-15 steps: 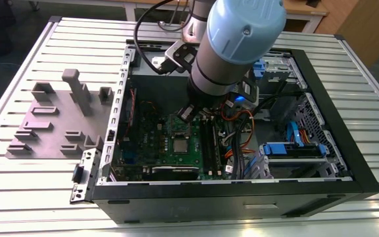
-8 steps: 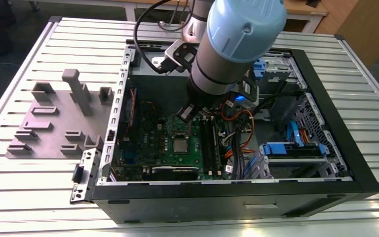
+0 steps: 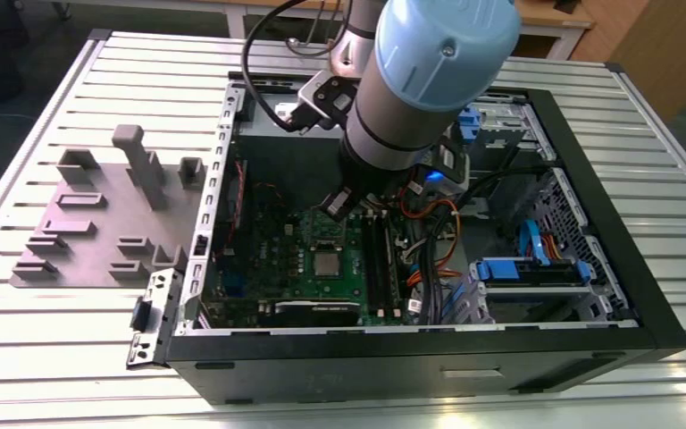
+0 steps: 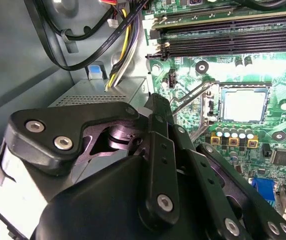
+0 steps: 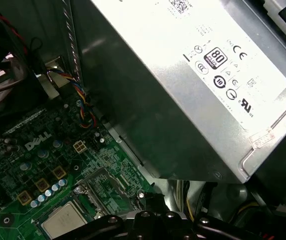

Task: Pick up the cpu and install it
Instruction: 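Close the cpu cover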

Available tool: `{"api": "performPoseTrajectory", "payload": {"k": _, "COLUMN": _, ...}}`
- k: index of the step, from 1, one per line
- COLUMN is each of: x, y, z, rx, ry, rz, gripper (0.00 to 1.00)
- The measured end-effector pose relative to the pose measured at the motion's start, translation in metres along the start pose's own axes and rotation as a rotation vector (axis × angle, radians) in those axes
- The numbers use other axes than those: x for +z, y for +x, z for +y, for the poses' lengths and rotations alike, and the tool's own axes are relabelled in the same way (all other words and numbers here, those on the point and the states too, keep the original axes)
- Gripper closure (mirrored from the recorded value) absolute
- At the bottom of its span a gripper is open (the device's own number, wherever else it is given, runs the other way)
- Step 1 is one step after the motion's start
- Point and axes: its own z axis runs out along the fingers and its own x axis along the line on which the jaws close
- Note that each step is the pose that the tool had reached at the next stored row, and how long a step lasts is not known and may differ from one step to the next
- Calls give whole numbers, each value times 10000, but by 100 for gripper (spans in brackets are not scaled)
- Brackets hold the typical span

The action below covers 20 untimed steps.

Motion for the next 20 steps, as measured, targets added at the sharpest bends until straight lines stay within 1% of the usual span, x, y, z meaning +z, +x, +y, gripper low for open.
{"api": "performPoseTrajectory", "payload": {"k": 6, "x": -34, "y": -8, "z": 10, "rx": 0, "ry": 0, "rz": -1, "gripper": 89}}
{"api": "performPoseTrajectory", "payload": {"k": 9, "x": -41, "y": -10, "z": 12, "rx": 0, "ry": -1, "rz": -3, "gripper": 89}}
{"api": "performPoseTrajectory", "payload": {"k": 11, "x": -53, "y": -4, "z": 8, "rx": -49, "ry": -11, "rz": 12, "gripper": 89}}
{"api": "performPoseTrajectory", "payload": {"k": 20, "x": -65, "y": 14, "z": -5, "rx": -107, "ry": -23, "rz": 30, "gripper": 89}}
